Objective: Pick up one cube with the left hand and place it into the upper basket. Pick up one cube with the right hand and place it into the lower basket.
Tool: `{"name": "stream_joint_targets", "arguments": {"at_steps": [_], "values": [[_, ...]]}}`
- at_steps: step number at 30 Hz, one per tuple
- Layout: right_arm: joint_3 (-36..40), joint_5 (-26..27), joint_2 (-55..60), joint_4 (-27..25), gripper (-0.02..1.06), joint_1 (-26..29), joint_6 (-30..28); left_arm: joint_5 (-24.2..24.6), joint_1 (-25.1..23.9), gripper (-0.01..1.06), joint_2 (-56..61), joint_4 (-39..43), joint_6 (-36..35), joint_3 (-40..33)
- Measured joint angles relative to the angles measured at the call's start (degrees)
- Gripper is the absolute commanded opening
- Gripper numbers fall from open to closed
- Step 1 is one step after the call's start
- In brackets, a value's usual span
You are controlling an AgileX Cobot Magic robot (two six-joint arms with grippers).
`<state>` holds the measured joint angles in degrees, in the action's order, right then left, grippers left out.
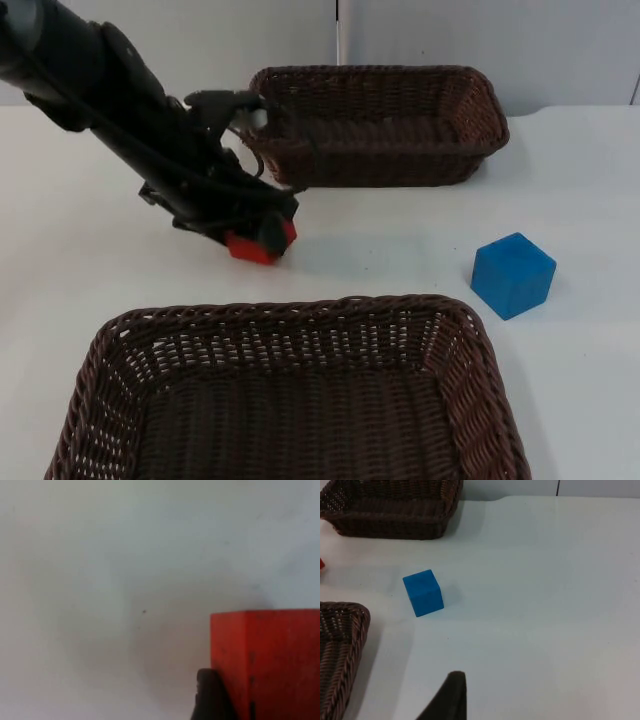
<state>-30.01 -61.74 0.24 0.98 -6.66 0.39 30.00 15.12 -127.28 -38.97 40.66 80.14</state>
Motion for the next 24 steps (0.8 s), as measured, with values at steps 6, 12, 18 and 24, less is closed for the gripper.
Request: {"name": "stream_joint_targets", "arguments": {"at_steps": [6, 12, 18, 24], "values": [[0.0, 0.0, 0.0, 0.0, 1.05, 0.0, 0.0, 2.74, 0.0, 0.0, 5.64, -0.14, -0.64, 0.0], [0.0, 0.0, 0.0, 0.0, 1.05, 0.0, 0.11, 4.78, 0.0, 0.0, 11.0, -0.14, -1.05, 0.0], [0.0, 0.0, 0.0, 0.0, 1.05, 0.0, 0.11, 5.11, 0.0, 0.0, 14.06, -0.14, -1.86, 0.0], [0.0, 0.0, 0.0, 0.0, 1.05, 0.0, 0.11, 5.23, 0.0, 0.0, 14.32, -0.14, -1.96, 0.0]]}}
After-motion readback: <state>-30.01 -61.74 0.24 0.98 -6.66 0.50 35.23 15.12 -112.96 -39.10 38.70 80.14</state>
